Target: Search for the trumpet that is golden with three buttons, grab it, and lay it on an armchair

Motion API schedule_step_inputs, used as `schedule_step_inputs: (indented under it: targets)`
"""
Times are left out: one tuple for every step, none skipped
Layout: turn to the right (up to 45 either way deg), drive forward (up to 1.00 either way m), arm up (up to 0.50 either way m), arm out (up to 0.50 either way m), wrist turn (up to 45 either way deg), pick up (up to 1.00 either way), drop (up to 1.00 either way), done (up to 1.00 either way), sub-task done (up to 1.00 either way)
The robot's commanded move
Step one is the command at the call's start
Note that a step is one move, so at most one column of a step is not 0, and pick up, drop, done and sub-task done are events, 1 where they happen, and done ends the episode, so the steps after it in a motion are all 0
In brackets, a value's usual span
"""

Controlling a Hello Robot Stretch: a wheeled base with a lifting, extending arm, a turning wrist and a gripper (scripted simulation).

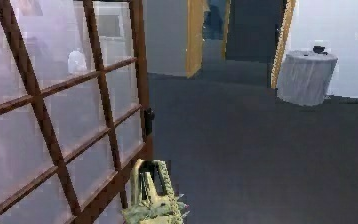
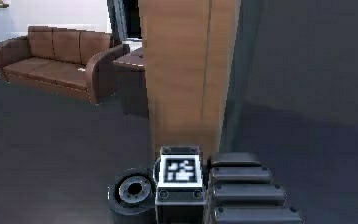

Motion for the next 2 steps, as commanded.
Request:
schedule_step_inputs:
  targets:
    - [0.0, 0.3, 0.0, 0.0, 0.0, 0.0, 0.0, 0.0, 0.0]
    - [18.0, 0.0, 0.0, 0.0, 0.0, 0.0, 0.0, 0.0, 0.0]
